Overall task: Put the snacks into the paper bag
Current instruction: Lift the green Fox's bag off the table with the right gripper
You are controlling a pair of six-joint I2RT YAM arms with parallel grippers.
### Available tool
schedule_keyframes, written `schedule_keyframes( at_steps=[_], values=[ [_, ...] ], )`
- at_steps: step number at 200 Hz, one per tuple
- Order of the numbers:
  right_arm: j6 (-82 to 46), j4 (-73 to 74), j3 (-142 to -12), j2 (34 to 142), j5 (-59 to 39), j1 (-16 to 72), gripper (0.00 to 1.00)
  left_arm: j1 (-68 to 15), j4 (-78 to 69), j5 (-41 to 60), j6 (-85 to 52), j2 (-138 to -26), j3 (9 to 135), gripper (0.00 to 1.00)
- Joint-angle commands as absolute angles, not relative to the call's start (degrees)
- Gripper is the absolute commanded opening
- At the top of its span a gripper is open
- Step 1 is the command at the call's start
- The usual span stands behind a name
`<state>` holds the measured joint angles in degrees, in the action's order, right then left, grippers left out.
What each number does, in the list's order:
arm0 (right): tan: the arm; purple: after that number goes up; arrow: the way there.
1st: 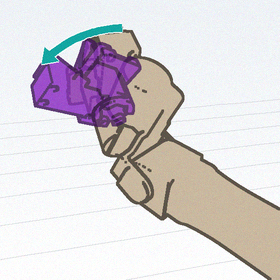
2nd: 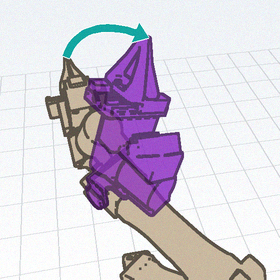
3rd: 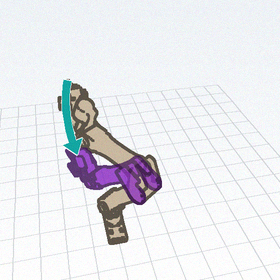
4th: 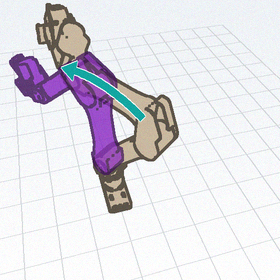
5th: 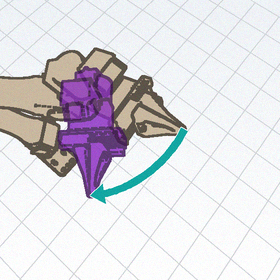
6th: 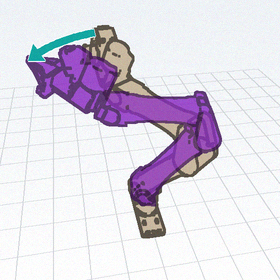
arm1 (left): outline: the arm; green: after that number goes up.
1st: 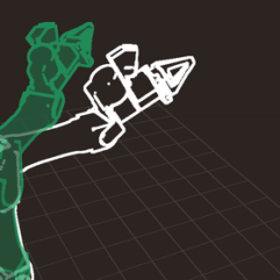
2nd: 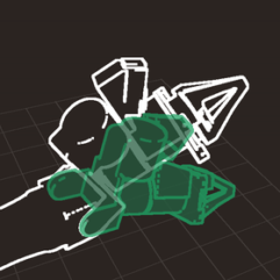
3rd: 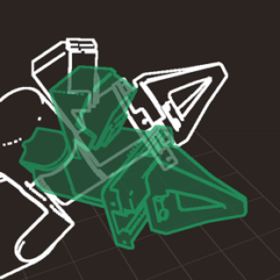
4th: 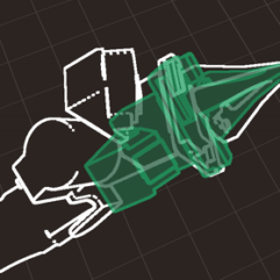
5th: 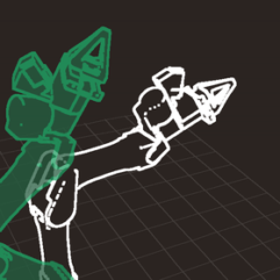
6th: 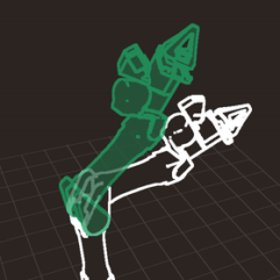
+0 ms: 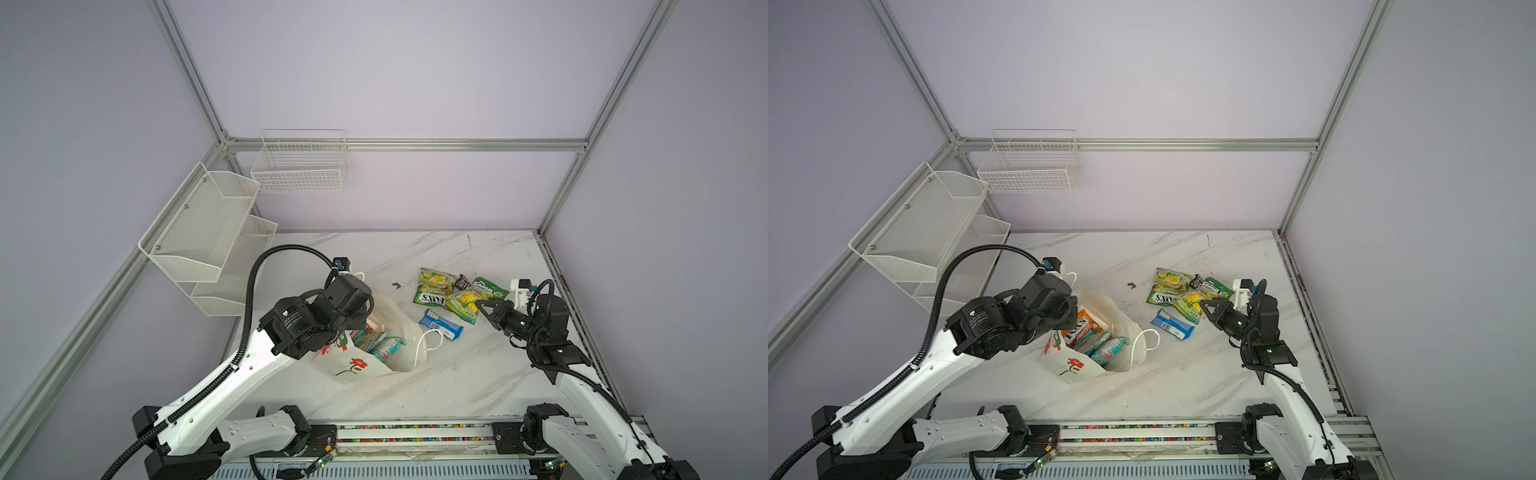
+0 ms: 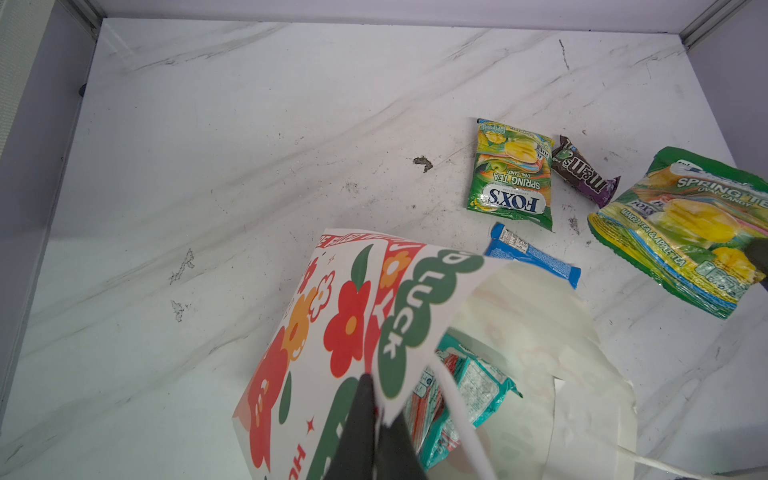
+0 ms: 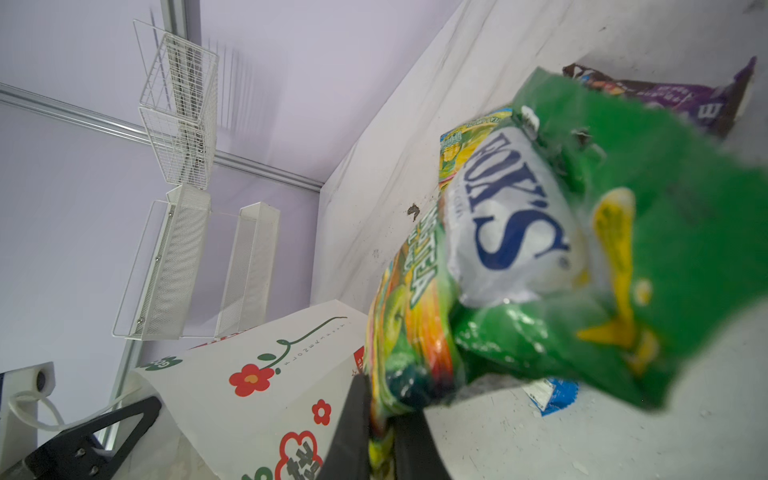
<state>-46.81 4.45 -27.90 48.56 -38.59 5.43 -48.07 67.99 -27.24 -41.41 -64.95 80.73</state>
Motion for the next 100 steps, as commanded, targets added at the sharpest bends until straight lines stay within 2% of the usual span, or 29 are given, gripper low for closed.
schedule_keyframes(
  at_steps=[1, 100],
  values=[
    [-48.16, 8.79, -29.97, 46.14, -41.62, 5.62, 0.0, -47.99, 64.26, -28.39, -42.36, -63.37, 80.76, 0.0],
    [-53.55, 18.37, -29.51, 41.68, -48.94, 5.61, 0.0, -47.99, 63.98, -27.6, -42.98, -62.58, 80.24, 0.0]
  ],
)
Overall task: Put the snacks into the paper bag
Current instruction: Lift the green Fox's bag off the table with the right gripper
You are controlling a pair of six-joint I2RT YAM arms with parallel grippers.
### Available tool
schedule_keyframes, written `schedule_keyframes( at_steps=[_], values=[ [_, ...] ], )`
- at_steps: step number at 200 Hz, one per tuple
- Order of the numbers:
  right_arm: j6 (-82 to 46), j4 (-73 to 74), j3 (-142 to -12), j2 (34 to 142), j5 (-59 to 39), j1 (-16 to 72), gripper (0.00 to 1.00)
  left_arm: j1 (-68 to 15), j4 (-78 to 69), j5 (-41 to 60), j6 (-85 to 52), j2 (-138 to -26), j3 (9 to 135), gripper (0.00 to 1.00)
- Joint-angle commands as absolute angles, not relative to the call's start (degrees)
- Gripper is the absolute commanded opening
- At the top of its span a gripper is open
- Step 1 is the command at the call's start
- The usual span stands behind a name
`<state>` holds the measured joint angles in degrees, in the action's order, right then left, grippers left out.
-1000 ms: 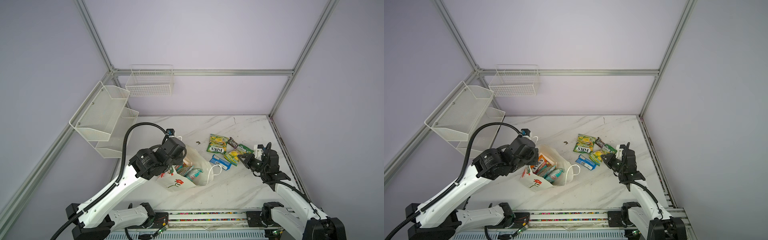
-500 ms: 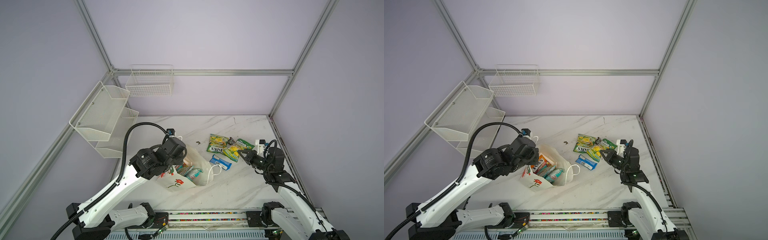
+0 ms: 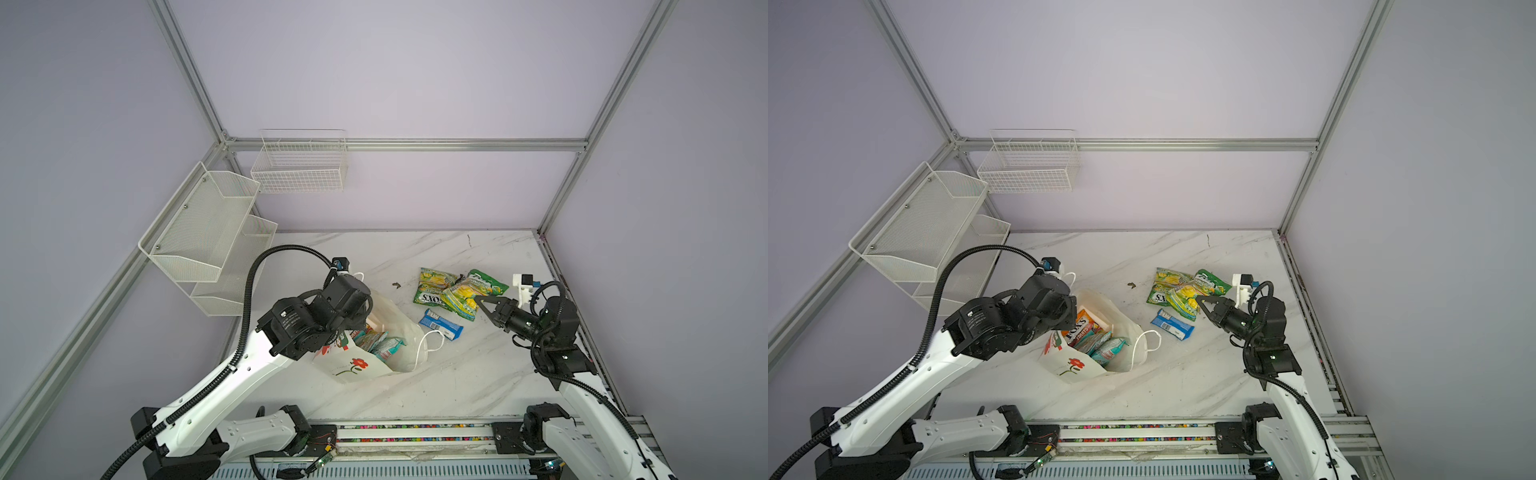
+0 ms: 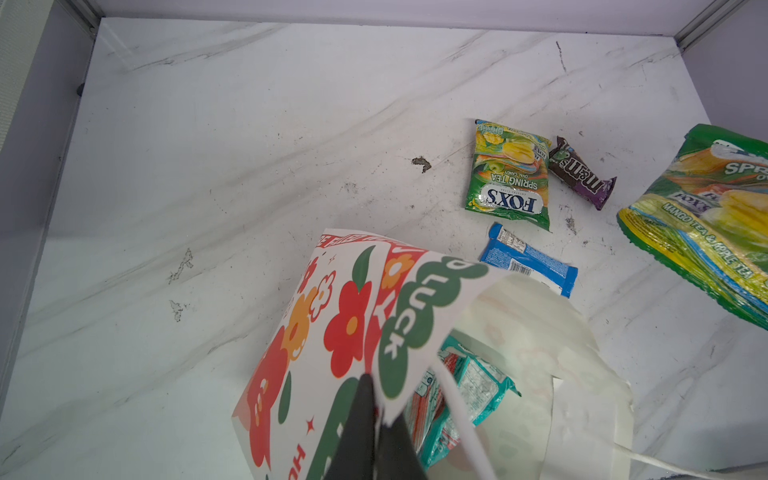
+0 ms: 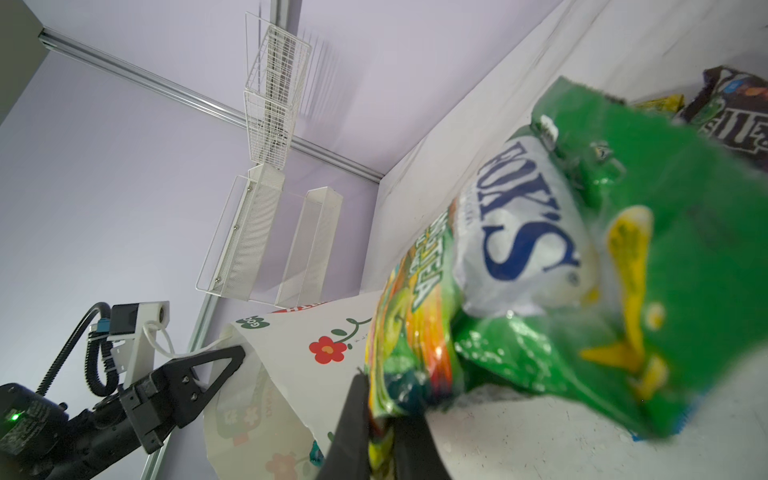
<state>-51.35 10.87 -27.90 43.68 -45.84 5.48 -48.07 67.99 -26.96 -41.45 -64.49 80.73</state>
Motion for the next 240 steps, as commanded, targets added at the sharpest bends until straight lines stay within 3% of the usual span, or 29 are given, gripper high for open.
schedule_keyframes(
  at_steps=[1, 240],
  values=[
    [-53.63, 18.46, -29.48, 41.62, -48.95, 5.62, 0.0, -47.99, 63.98, -27.64, -42.98, -62.58, 80.24, 0.0],
    [-66.24, 38.69, -30.23, 34.28, -57.3, 6.13, 0.0, -48.08, 62.91, -26.72, -42.98, -64.01, 81.0, 0.0]
  ],
)
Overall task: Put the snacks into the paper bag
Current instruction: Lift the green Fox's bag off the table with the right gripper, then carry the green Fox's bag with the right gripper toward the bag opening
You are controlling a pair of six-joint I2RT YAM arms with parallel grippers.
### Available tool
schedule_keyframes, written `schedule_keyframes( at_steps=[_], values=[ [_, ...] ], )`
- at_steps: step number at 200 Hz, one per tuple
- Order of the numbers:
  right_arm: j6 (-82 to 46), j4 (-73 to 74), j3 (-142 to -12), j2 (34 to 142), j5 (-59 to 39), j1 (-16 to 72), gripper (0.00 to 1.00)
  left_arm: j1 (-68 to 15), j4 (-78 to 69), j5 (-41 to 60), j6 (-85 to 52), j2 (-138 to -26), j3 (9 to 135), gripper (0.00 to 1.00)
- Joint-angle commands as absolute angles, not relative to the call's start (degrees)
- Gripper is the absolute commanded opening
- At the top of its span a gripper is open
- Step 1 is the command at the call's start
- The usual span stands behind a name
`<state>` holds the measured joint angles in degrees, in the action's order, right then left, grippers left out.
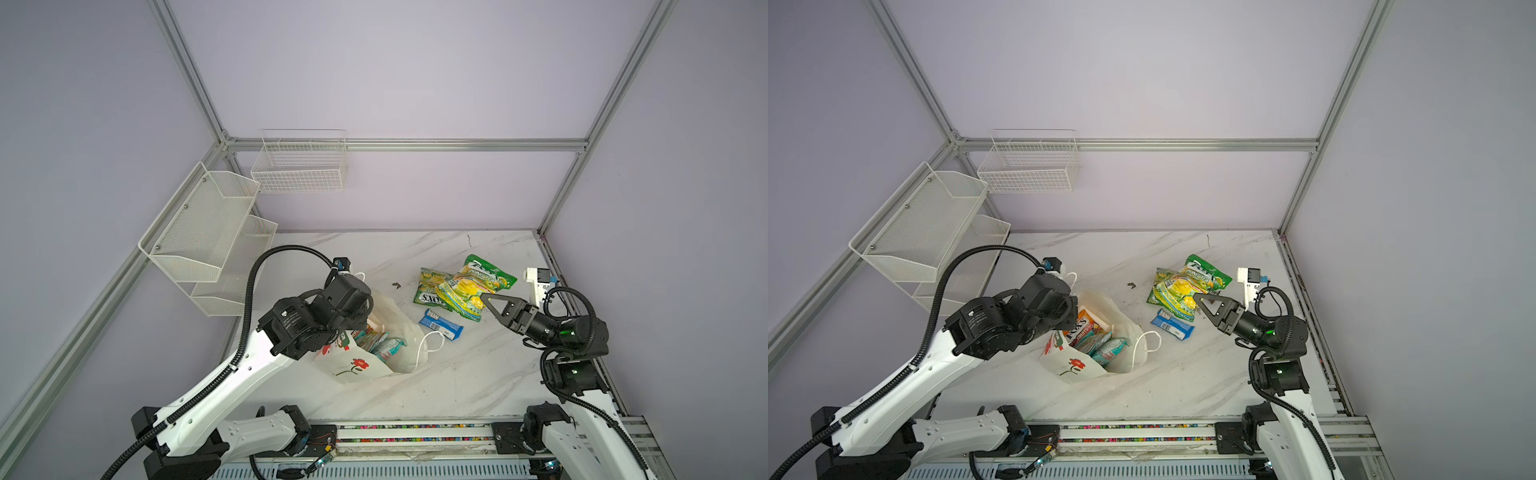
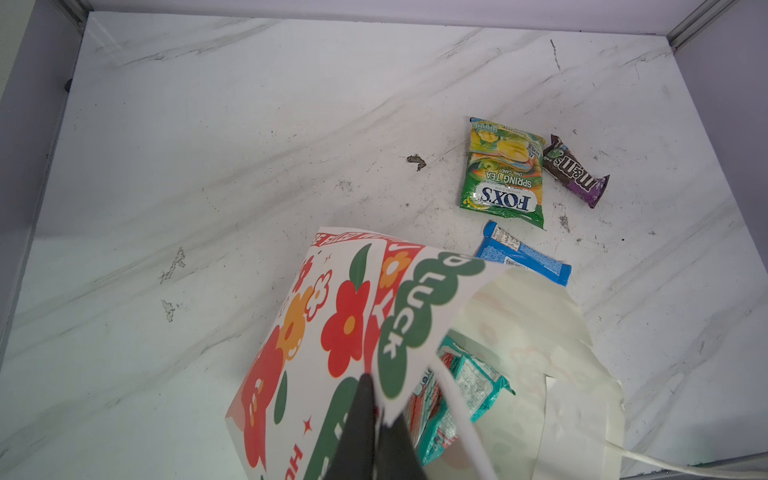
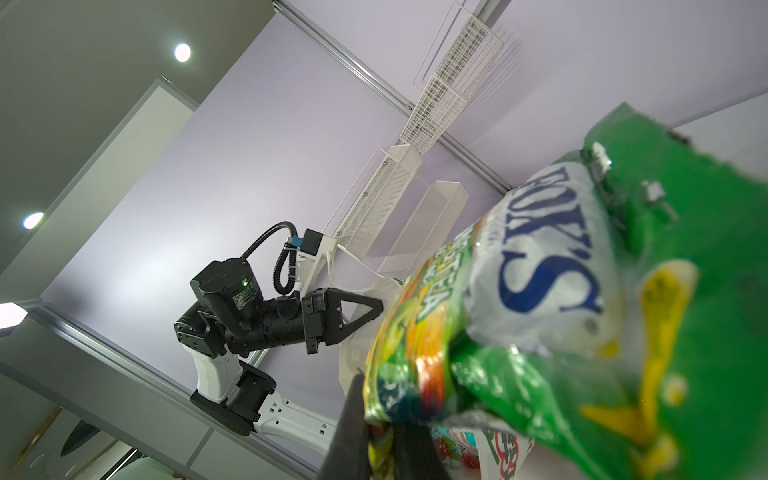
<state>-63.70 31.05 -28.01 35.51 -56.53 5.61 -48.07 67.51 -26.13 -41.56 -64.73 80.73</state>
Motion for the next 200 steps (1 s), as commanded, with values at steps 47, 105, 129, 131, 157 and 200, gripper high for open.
schedule_keyframes(
  at_steps=[47, 105, 129, 131, 157, 200],
  values=[
    [-68.79, 43.59, -30.5, 33.71, -57.96, 6.81, 0.0, -48.08, 62.84, -26.63, -42.98, -64.16, 80.95, 0.0],
    [-70.58, 46.91, -32.04, 33.57, -58.27, 8.63, 0.0, -48.12, 62.48, -26.46, -42.5, -64.68, 81.38, 0.0],
    [-71.48, 49.2, -32.62, 33.92, -58.1, 10.02, 0.0, -48.08, 62.34, -26.46, -42.45, -64.61, 81.3, 0.0],
    [-71.46, 49.3, -32.65, 33.99, -57.99, 10.13, 0.0, -48.08, 62.32, -26.46, -42.45, -64.67, 81.3, 0.0],
    [-71.51, 50.69, -33.25, 34.42, -57.58, 12.38, 0.0, -48.04, 62.21, -26.46, -42.36, -64.77, 81.4, 0.0],
    [-69.64, 52.04, -33.84, 35.41, -56.01, 18.22, 0.0, -48.08, 62.21, -26.46, -42.36, -64.86, 81.48, 0.0]
  ],
)
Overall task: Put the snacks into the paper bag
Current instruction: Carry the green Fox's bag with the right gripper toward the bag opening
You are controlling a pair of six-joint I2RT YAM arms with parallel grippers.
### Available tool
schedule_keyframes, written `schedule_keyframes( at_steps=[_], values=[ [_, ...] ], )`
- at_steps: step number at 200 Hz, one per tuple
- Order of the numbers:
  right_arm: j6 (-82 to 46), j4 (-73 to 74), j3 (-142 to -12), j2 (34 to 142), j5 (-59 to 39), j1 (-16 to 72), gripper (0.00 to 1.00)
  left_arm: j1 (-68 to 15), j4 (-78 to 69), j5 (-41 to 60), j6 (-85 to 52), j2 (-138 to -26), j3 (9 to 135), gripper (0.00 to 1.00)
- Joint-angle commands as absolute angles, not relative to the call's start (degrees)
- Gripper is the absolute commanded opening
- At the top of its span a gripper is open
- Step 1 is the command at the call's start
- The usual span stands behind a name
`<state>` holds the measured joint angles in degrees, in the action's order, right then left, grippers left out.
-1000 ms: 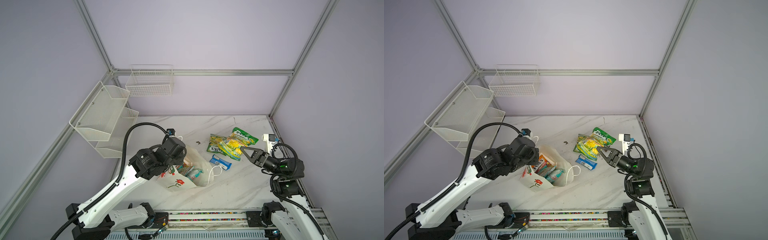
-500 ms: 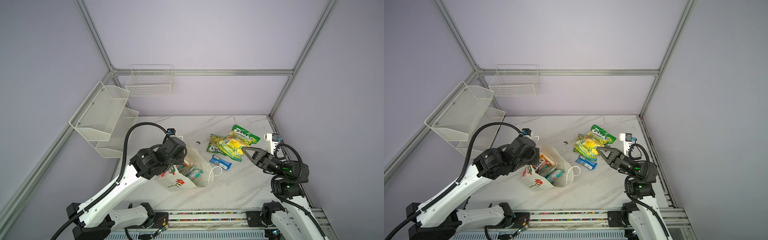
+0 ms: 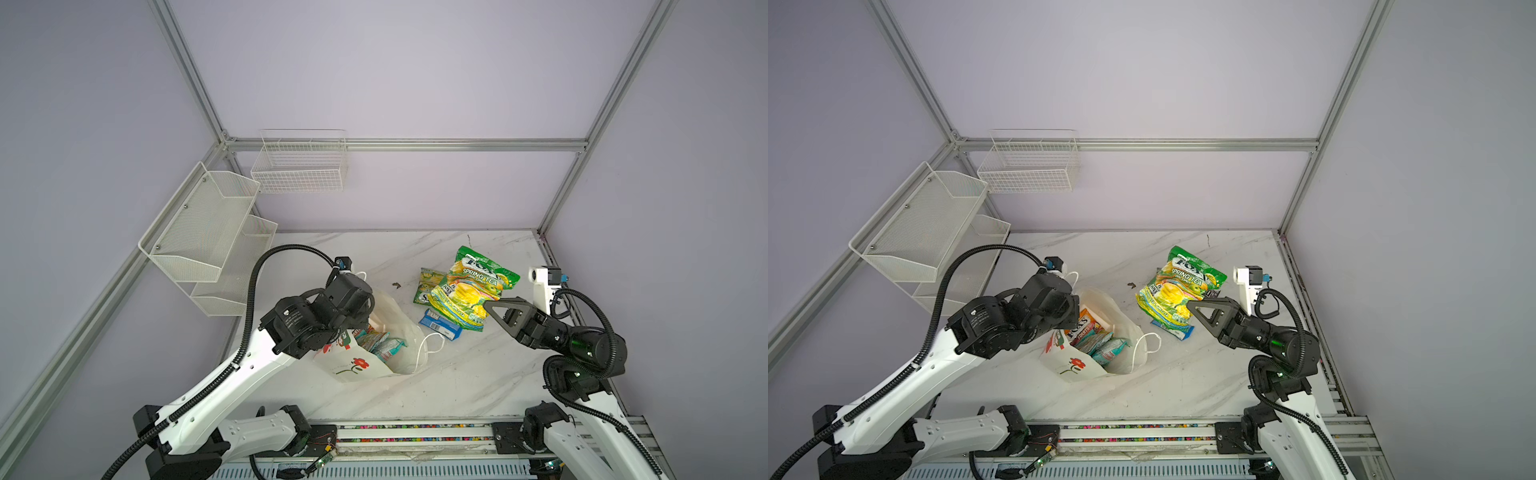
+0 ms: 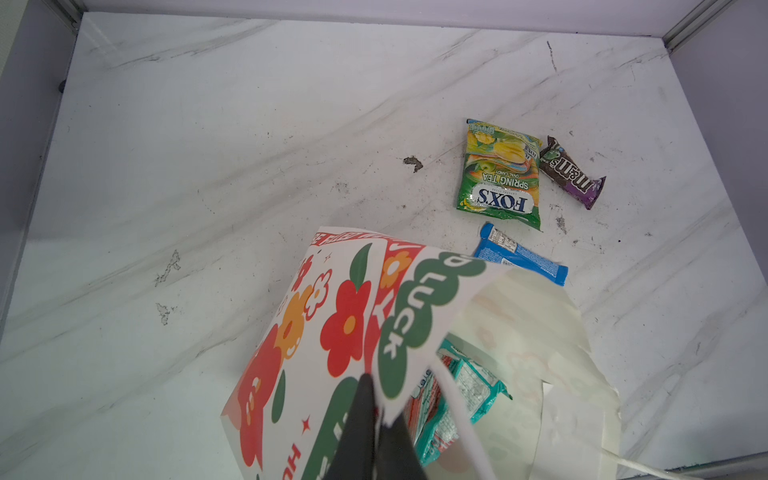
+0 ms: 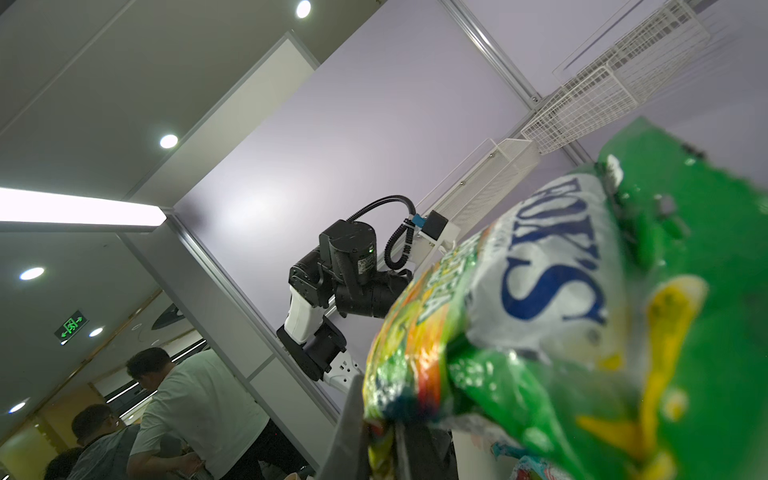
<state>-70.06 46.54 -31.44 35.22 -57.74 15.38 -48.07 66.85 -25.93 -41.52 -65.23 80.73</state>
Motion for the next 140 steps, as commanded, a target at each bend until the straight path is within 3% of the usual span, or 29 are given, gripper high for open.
schedule_keyframes(
  at_steps=[1, 140],
  values=[
    [-69.63, 52.03, -33.84, 35.42, -55.96, 18.38, 0.0, -48.08, 62.22, -26.46, -42.36, -64.86, 81.52, 0.0],
    [-58.66, 44.25, -36.35, 38.73, -51.94, 31.28, 0.0, -48.09, 61.98, -26.28, -42.45, -64.34, 80.96, 0.0]
  ],
)
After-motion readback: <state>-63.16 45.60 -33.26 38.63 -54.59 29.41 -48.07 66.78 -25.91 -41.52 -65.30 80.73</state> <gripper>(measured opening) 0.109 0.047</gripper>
